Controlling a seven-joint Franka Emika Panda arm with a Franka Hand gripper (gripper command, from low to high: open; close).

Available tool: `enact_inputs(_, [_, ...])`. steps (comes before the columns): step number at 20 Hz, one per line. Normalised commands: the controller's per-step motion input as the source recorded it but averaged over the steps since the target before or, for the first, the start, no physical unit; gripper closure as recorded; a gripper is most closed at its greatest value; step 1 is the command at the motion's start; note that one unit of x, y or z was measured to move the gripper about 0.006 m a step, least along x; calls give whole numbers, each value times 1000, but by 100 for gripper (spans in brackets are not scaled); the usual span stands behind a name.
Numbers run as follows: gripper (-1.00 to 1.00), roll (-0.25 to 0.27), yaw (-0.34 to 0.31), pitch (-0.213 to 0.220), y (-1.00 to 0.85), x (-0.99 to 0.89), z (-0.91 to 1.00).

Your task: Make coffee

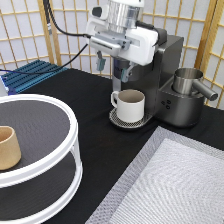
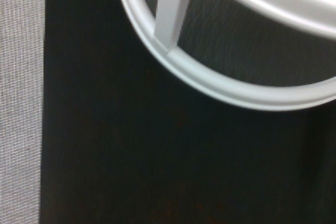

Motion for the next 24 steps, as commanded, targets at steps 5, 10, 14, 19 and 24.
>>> enact_inputs(5, [-100,210,31,55,-729,56,835])
enact_inputs(10, [-100,156,214,-13,-118,-40,806])
enact_inputs(14, [-100,219,305,3,-15,169,586])
enact_inputs(19, [-100,242,324,24,-29,273,566])
enact_inputs(24, [-100,269,316,13,-29,288,474])
